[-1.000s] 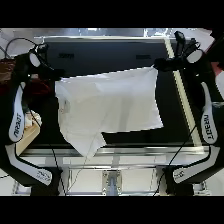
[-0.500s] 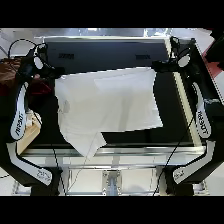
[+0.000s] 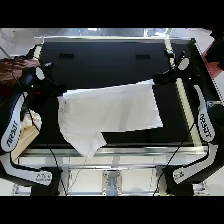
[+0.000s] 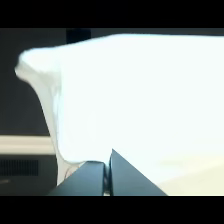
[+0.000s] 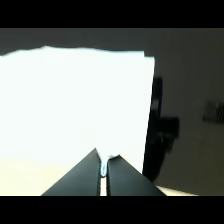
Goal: Fold the shirts.
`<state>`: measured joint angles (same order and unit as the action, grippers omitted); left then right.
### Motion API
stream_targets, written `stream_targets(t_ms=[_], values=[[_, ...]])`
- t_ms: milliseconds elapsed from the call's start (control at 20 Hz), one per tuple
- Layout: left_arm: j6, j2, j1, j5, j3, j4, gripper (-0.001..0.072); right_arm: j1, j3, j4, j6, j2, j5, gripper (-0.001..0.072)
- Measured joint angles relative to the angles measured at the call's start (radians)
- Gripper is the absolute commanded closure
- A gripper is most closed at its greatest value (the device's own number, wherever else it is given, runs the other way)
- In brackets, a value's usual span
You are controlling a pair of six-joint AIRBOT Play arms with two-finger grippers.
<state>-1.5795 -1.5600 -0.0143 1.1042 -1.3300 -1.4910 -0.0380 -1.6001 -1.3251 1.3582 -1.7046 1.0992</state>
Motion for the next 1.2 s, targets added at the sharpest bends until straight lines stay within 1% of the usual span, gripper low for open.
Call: stream_targets(t_ms=[250,600,650,700,750,800,900,1000,1200], values=[[0.0,0.058,0.003,-0.02,0.148,0.0,0.0695,0.0,0.121,-0.013,0.007,0.0,-0.037,0.0698],[0.0,0.071,0.039,-0.008,0.189,0.0,0.0694,0.0,0.2,-0.018,0.017,-0.035,-0.085,0.0692],[0.0,0.071,0.042,-0.003,0.191,0.0,0.0658,0.0,0.202,-0.016,0.019,-0.042,-0.088,0.0596],[0.0,0.071,0.043,0.001,0.192,0.0,0.0436,0.0,0.204,-0.013,0.019,-0.048,-0.087,0.0371],[0.0,0.072,0.044,0.005,0.192,0.0,0.0103,0.0,0.204,-0.007,0.02,-0.052,-0.083,0.0287],[0.0,0.073,0.043,0.013,0.193,-0.002,0.0014,0.0,0.198,0.003,0.019,-0.055,-0.069,0.0287],[0.0,0.09,0.038,0.023,0.193,-0.004,0.0016,0.0,0.173,0.004,0.021,-0.056,0.005,0.0286],[0.0,0.14,0.028,0.039,0.193,-0.008,0.0016,0.0,0.15,-0.034,0.021,-0.036,0.127,0.0286],[0.0,0.35,0.006,0.088,0.223,-0.016,0.0016,-0.005,0.134,-0.174,0.019,0.089,0.32,0.0287]])
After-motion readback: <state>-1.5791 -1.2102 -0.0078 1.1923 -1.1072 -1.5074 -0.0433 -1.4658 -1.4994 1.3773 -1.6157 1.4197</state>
